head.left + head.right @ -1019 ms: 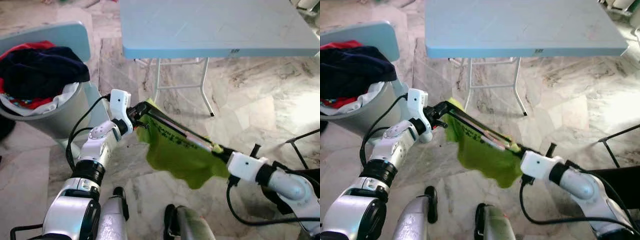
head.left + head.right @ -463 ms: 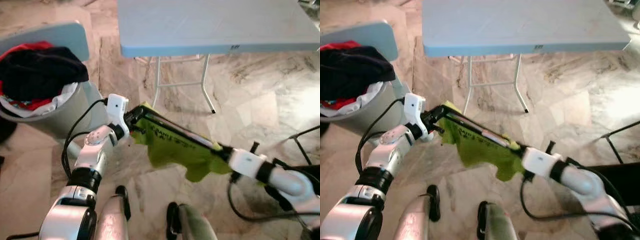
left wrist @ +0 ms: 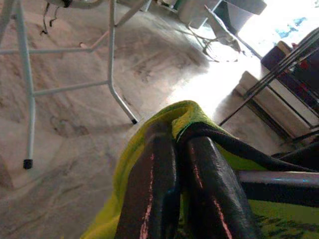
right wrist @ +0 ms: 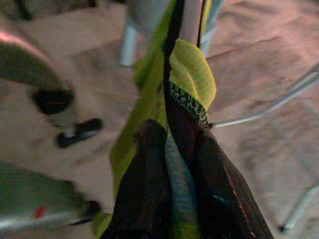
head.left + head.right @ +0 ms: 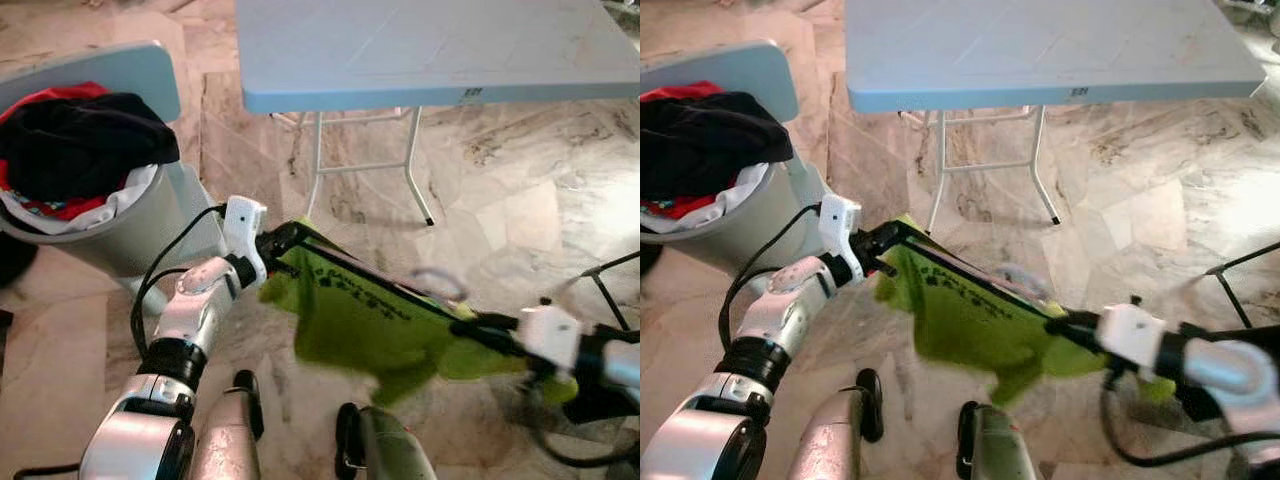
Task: Hang hanger
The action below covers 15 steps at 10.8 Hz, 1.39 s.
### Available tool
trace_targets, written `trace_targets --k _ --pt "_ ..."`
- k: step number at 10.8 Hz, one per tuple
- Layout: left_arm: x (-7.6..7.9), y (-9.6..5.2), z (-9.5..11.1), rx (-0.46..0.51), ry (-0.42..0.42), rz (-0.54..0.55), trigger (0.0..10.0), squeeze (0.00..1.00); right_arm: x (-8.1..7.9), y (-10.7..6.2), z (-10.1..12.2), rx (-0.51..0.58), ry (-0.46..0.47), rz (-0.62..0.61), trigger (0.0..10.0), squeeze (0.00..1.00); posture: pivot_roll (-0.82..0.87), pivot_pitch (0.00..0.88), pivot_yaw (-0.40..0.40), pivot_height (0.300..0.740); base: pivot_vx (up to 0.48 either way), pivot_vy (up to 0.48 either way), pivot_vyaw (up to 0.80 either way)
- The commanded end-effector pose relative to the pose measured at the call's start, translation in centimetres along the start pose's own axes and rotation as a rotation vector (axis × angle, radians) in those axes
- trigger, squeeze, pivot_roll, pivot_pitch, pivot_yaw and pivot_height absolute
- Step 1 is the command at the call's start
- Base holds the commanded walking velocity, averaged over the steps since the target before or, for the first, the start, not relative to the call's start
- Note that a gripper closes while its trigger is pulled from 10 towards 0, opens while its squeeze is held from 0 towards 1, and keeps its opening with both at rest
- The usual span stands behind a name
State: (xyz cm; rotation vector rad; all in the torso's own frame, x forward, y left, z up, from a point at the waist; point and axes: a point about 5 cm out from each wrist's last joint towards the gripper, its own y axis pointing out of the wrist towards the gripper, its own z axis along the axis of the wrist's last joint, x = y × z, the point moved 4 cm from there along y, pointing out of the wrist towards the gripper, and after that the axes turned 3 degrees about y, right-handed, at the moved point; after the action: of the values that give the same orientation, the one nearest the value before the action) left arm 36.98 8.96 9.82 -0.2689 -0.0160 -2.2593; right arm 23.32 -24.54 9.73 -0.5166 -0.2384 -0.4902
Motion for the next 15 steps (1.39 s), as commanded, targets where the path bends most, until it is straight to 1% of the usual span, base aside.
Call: trace_targets --k 1,2,3,4,5,6,7,8,9,10,11,12,13,14,15 --pt "-12.5 -9.8 4.0 0.090 0.037 0.556 0.0 0.00 0.0 -8.2 -3.8 -0.277 0.144 0.009 10.0 0.00 -0.08 0.269 -0.044 0.740 0.000 0.000 0.00" --pt "-12.8 -10.1 3.8 0.084 0.024 0.576 0.0 0.00 0.7 -8.5 -3.0 -0.249 0.169 0.016 10.0 0.00 -0.08 0.267 -0.044 0.740 0.000 0.000 0.00" --pt "-13.3 -10.6 3.2 0.057 0.005 0.612 0.0 0.00 2.1 -8.2 -2.1 -0.197 0.162 -0.040 10.0 0.00 -0.08 0.264 -0.044 0.740 0.000 0.000 0.00" --pt "-13.6 -10.9 2.9 0.040 -0.007 0.635 0.0 0.00 3.1 -7.6 -1.1 -0.149 0.146 -0.076 10.0 0.00 -0.08 0.264 -0.044 0.740 0.000 0.000 0.00" --pt "-13.7 -10.9 2.7 0.036 -0.011 0.646 0.0 0.00 3.7 -7.1 -0.4 -0.120 0.109 -0.095 10.0 0.00 -0.08 0.264 -0.044 0.740 0.000 0.000 0.00" --pt "-13.8 -10.9 2.8 0.037 -0.010 0.656 0.0 0.00 4.3 -6.5 -0.2 -0.109 0.064 -0.139 10.0 0.00 -0.08 0.264 -0.046 0.740 0.000 0.000 0.00" --pt "-13.9 -10.9 2.9 0.045 -0.015 0.676 0.0 0.00 6.5 -5.3 0.8 -0.078 -0.047 -0.288 10.0 0.00 -0.08 0.264 -0.050 0.740 0.000 0.000 0.00" --pt "-14.0 -10.8 3.1 0.049 -0.006 0.696 0.0 0.00 8.3 -4.3 1.9 -0.038 -0.110 -0.441 10.0 0.00 -0.08 0.263 -0.051 0.740 0.000 0.000 0.00" --pt "-14.2 -10.9 3.0 0.043 0.010 0.732 0.0 0.00 8.9 -3.5 2.5 -0.018 -0.129 -0.522 10.0 0.00 -0.08 0.264 -0.051 0.740 0.000 0.000 0.00" --pt "-14.6 -11.2 3.4 0.057 0.023 0.777 0.0 0.00 7.8 -2.4 2.8 0.009 -0.127 -0.490 10.0 0.00 -0.07 0.262 -0.053 0.740 0.000 0.000 0.00" --pt "-15.2 -11.8 3.7 0.064 0.036 0.828 0.0 0.00 7.0 -1.9 2.3 -0.023 -0.146 -0.460 10.0 0.00 -0.07 0.262 -0.053 0.740 0.000 0.000 0.00" --pt "-15.9 -12.6 4.0 0.057 0.061 0.892 0.0 0.00 7.1 -2.9 -0.1 -0.158 -0.170 -0.463 10.0 0.00 -0.08 0.264 -0.053 0.740 0.000 0.000 0.00" --pt "-16.4 -13.2 4.0 0.040 0.078 0.941 0.0 0.00 7.6 -3.8 -1.3 -0.265 -0.212 -0.492 10.0 0.00 -0.08 0.265 -0.054 0.740 0.000 0.000 0.00" --pt "-17.6 -15.1 4.1 0.029 0.094 1.089 0.0 0.00 9.8 -5.1 -0.8 -0.325 -0.254 -0.650 10.0 0.00 -0.09 0.267 -0.060 0.740 0.000 0.000 0.00" --pt "-17.9 -15.7 4.4 0.101 0.021 1.165 0.0 0.00 10.1 -4.2 0.8 -0.180 -0.136 -0.743 10.0 0.00 -0.09 0.267 -0.062 0.740 0.000 0.000 0.00"
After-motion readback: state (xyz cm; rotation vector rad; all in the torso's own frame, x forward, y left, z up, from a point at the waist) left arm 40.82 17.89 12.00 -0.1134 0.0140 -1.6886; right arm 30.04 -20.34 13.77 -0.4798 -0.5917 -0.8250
